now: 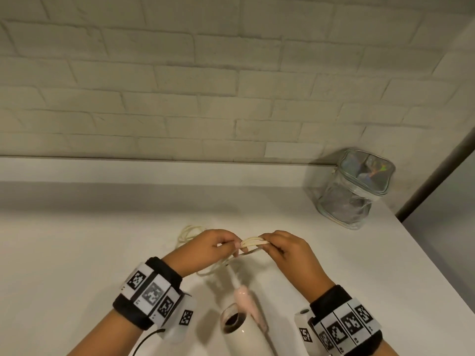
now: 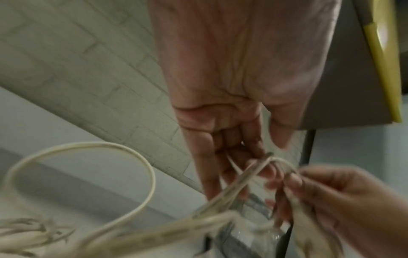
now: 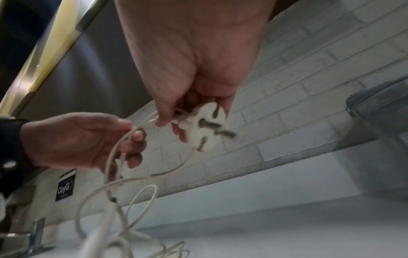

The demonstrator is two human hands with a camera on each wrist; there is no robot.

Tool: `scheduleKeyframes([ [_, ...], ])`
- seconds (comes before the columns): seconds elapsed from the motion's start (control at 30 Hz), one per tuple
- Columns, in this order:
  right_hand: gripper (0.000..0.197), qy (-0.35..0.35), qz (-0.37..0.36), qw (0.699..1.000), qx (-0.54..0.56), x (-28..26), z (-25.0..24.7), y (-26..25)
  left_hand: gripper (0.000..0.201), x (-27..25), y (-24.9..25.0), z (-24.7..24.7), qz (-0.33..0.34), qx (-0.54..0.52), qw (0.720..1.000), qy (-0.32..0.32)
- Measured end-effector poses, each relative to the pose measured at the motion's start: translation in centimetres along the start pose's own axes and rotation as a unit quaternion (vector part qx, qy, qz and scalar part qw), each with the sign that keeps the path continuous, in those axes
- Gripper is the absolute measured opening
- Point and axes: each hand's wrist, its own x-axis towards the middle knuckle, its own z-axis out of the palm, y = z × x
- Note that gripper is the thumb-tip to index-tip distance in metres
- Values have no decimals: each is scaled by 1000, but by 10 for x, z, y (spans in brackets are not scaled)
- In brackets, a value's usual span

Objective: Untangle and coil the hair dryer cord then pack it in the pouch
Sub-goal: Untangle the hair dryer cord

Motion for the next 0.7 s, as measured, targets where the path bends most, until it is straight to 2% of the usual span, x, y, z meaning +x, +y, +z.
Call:
scheduleKeyframes([
  [0.07,63,-18,-1,1000,-5,-4,3,1,11,-1,-1,-5,-5,-9,1000,11],
  [0.13,72,-30,6,999,-11,-5,7,1,16,0,-3,-4,-22,-25,999,35],
  [0.23,63,-15,14,1000,-13,-3,9,0,25,5,-5,-2,-56,-67,991,96],
  [0.3,42,-8,3,1000,-29,-5,7,1,24,8,-8,-10,-85,-133,975,156],
  [0.4,25,-7,22,999,-48,-12,-1,10,23,7,-18,-46,-98,-255,920,281],
  [0.47,24,-1,69,995,-77,-20,-11,22,21,-1,-29,-77,-82,-344,860,369],
  [0.53,19,19,114,986,-120,-26,-20,36,22,-12,-40,-105,-58,-398,812,423],
  [0.6,15,26,170,974,-150,-27,-25,51,23,-22,-51,-121,-32,-429,785,446],
  [0.7,17,8,291,939,-183,-26,-27,77,23,-38,-74,-129,-19,-442,768,464],
])
